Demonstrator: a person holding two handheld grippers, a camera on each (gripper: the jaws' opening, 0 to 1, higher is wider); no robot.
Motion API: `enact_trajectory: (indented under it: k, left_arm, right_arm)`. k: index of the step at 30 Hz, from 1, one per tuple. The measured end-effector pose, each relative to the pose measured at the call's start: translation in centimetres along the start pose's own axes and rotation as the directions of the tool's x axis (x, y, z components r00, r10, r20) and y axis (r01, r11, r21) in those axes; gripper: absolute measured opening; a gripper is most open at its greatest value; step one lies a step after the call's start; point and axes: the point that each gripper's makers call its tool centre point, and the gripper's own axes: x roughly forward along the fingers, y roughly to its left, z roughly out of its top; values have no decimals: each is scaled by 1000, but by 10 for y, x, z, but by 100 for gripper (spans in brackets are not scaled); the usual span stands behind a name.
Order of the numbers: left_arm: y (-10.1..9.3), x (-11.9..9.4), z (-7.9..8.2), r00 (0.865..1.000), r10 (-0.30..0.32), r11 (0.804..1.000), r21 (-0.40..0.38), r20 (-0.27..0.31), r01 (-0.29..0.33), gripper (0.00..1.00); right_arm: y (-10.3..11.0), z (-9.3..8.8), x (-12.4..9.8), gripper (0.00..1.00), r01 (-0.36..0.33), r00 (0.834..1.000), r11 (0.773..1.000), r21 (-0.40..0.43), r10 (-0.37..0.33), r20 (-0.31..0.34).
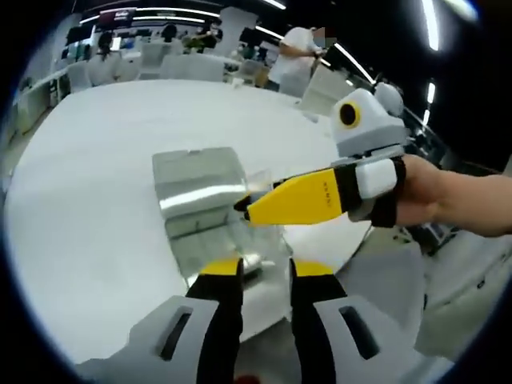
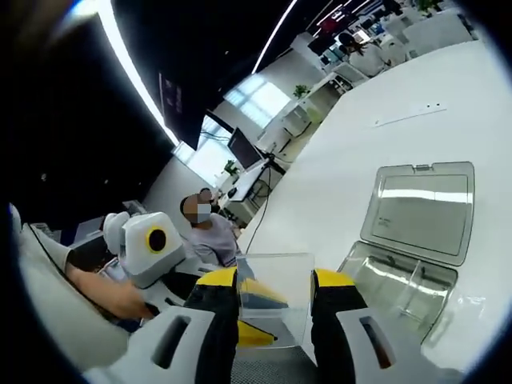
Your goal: Insert the divider into the dual guide fixture by aligning both edges with the guide slots and pushing it downward to the bottom, including one-sided entry, uneven engagement, binding, and posture correction.
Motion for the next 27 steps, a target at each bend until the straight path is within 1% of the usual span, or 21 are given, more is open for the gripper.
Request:
enact_trajectory:
  k: [2,7,8,10,12,13,15,19,26,27]
  left_arm:
    - [1,2,-1,1000,22,1000,9,-4,-22,15]
    - [2,9,-4,999,50,999,3,-19,-50,12]
    - [2,10,-4,999,51,999,-2,-19,-51,11]
    - [1,11,-4,998,59,998,-11,-18,-59,10]
    - [3,12,-3,997,70,997,-21,-17,-70,10]
    - [5,13,-3,997,78,997,-27,-15,-78,10]
    - [6,15,-3,997,82,996,-38,-15,-82,9]
    - [6,19,-2,996,85,995,-51,-11,-85,7]
    - [6,20,1,996,91,993,-68,-4,-92,3]
    - [6,21,1,996,94,994,-61,-6,-94,3]
  right_arm:
    - [-4,-2,1,30,24,1000,1000,-4,-24,-4]
    - [-10,-6,1,30,65,998,998,10,-65,-9]
    - [-9,-7,1,30,68,998,998,12,-68,-9]
    - [-12,-9,0,30,95,995,995,13,-95,-11]
    - [-13,-8,0,30,103,995,995,8,-103,-5]
    - [-15,-9,-1,30,119,993,993,14,-119,-4]
    - [-15,-9,-1,30,123,992,992,18,-123,1]
    - [-18,-9,-2,30,155,988,988,21,-156,12]
    - [-20,-7,-3,30,184,982,982,31,-185,22]
    - [-20,-8,-3,30,185,982,982,29,-186,21]
